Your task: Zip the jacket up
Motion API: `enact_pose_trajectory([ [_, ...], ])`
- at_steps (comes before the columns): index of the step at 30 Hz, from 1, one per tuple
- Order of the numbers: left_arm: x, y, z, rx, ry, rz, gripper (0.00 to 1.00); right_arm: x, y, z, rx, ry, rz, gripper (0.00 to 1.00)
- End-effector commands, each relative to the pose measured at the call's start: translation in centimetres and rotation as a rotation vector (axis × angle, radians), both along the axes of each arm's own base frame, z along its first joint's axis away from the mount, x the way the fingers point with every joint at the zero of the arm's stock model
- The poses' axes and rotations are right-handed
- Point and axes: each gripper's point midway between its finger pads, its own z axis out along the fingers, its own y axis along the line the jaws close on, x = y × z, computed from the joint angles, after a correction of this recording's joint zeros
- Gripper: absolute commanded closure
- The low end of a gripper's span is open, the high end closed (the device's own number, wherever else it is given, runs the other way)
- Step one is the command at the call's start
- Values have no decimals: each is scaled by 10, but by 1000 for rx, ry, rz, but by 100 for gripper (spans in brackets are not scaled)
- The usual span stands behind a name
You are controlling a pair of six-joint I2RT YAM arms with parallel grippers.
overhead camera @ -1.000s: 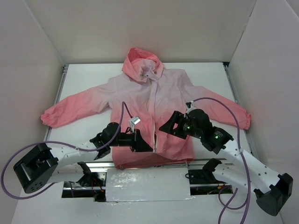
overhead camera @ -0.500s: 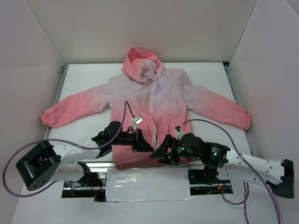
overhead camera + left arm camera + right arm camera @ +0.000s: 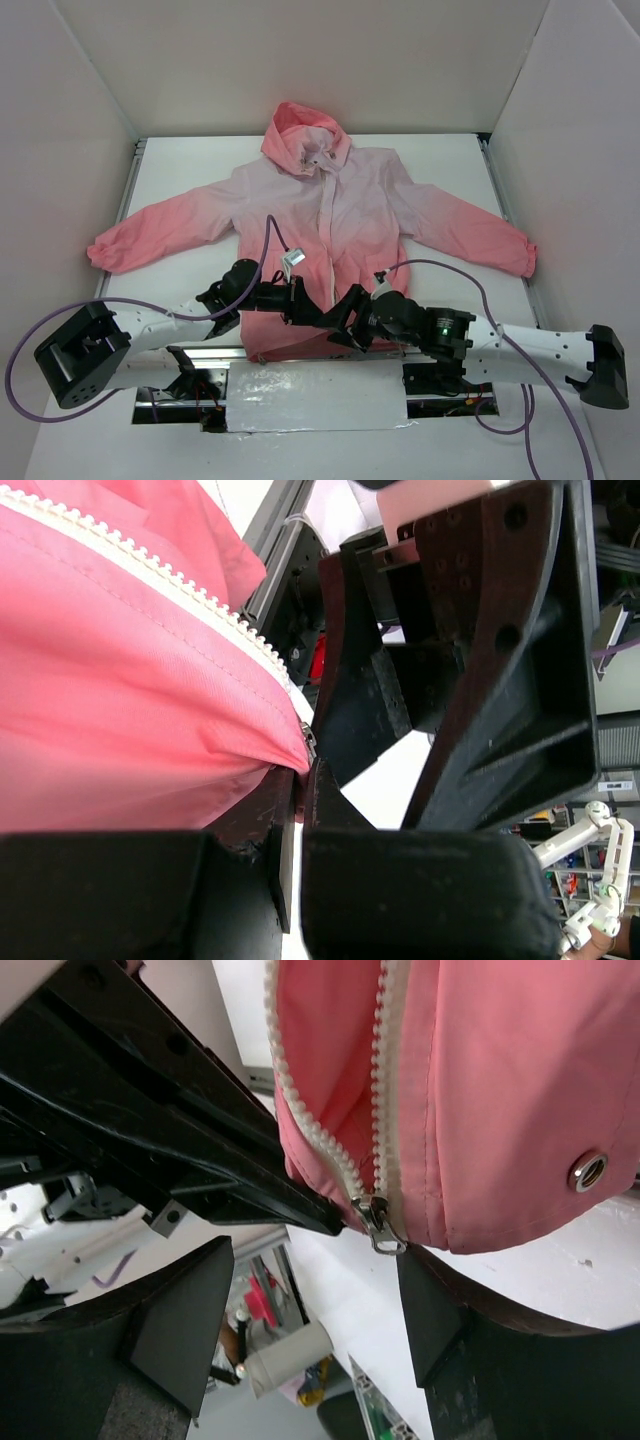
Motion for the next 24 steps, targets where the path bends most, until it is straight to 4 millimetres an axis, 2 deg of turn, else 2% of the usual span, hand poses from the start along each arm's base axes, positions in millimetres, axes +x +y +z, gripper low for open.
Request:
enact_pose_trajectory([
  [1, 0, -7, 27, -86, -62, -40, 100, 15, -3, 9, 37, -33, -90, 27],
  [4, 0, -8, 27, -89, -60, -46, 100, 16, -7, 4, 22, -31, -102, 28],
  [11, 0, -9, 26, -86, -62, -52, 100, 18, -15, 8, 27, -48, -120, 30],
  [16, 1, -9, 26, -87, -61, -51, 100, 14, -16, 0, 7, -44, -101, 36],
  [20, 1, -10, 27, -87, -61, -51, 100, 13, -18, -8, -10, -40, -100, 44],
  [22, 2, -10, 28, -88, -64, -48, 100, 14, -20, -10, -9, -45, -104, 52],
  [24, 2, -9, 28, -86, -64, -45, 100, 15, -22, -10, -11, -52, -107, 53],
])
